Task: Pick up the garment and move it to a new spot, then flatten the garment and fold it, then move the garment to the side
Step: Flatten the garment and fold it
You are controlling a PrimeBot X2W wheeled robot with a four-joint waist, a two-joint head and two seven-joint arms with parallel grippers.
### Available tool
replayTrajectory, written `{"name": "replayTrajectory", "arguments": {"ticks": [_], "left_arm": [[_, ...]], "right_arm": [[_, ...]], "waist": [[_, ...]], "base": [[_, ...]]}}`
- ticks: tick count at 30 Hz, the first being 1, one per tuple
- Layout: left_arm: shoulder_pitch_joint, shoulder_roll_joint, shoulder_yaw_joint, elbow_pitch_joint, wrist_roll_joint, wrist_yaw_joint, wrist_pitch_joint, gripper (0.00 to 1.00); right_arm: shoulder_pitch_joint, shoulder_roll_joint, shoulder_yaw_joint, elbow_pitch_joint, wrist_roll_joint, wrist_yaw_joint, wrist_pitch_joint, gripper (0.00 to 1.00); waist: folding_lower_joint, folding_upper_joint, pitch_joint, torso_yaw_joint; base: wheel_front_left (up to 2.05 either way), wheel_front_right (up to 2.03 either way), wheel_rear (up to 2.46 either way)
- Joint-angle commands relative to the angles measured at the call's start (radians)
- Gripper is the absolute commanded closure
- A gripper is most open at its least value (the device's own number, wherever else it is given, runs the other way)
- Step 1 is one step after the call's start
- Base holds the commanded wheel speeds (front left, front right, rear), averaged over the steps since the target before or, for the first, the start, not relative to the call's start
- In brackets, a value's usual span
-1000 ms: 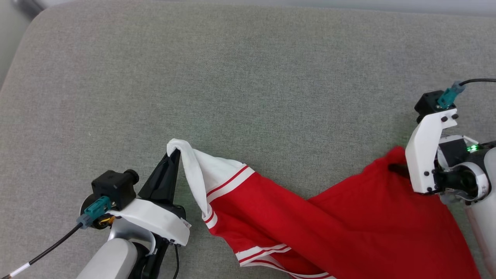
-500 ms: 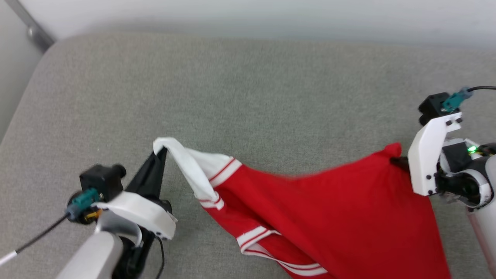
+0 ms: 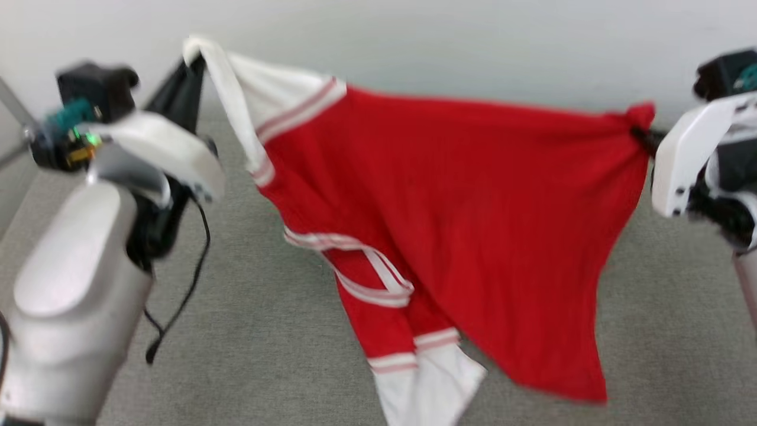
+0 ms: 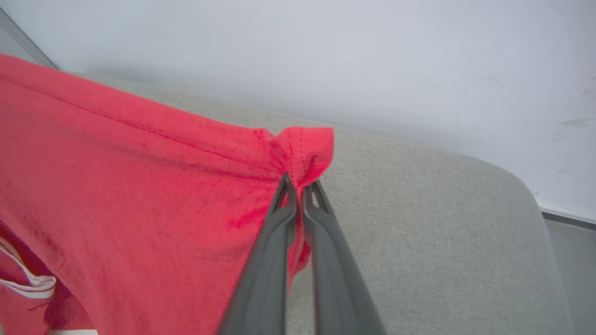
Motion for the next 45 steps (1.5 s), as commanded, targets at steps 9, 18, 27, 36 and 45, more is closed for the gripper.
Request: {"name": "replayTrajectory", "arguments": {"ticks": [9,18,27,36,45], "left_arm": [[-0.357,0.006,0.01,0.193,0.07,-0.054,-0.078,1.0],[-0.67,0.049,0.026,0.28,0.138,-0.081,-0.153,1.0],[-0.864,0.07,0.059,0.385,0.14,-0.099,-0.192,1.0],[-0.929,0.044,0.071,0.497,0.12,-0.123,-0.212,1.0],[-0.878,0.004,0.071,0.594,0.079,-0.147,-0.218,1.0]], "right_arm": [[-0.239,0.003,-0.03,0.05,-0.072,-0.001,-0.207,1.0],[-0.499,0.02,-0.089,0.079,-0.187,-0.001,-0.365,1.0],[-0.706,0.053,-0.085,0.118,-0.246,-0.001,-0.481,1.0],[-0.815,0.093,-0.03,0.187,-0.251,-0.001,-0.573,1.0],[-0.805,0.126,0.024,0.256,-0.235,-0.001,-0.565,1.0]], "waist": [[0.0001,0.0,0.111,-0.033],[0.0001,0.0,0.301,-0.054],[0.0001,0.0,0.487,-0.069],[0.0001,0.0,0.611,-0.068],[0.0001,0.0,0.641,-0.057]], "base": [[0.0,0.0,0.0],[0.0,0.0,0.0],[0.0,0.0,0.0],[0.0,0.0,0.0],[0.0,0.0,0.0]]}}
